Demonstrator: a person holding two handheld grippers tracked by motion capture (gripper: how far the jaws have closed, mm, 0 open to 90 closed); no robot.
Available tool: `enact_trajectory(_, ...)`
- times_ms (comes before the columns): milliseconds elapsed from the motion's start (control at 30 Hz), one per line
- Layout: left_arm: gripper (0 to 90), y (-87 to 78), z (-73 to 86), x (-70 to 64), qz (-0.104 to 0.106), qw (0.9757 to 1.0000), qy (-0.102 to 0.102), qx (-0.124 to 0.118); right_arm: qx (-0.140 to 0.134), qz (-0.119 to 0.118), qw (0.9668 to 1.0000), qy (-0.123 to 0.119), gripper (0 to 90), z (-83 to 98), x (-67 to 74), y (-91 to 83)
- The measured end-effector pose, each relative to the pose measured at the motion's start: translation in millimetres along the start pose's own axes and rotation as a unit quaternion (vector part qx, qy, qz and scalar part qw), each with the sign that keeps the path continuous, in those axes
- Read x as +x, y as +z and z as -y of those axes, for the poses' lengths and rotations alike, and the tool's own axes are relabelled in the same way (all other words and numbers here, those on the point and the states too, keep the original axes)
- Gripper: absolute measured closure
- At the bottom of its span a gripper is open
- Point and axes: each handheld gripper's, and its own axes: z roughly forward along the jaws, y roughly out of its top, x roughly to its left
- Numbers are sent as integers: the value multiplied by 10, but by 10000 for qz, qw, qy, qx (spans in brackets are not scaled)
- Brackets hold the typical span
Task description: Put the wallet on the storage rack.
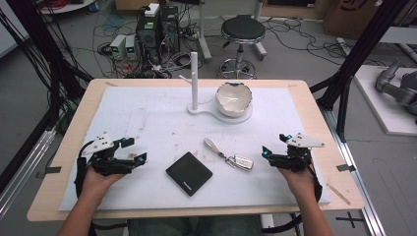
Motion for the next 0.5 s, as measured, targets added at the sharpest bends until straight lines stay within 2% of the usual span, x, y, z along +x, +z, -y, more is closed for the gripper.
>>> enact_trajectory(500, 167, 31, -13, -28, 34, 10000, 14, 28, 55, 9, 10000, -34, 187, -1, 19, 18)
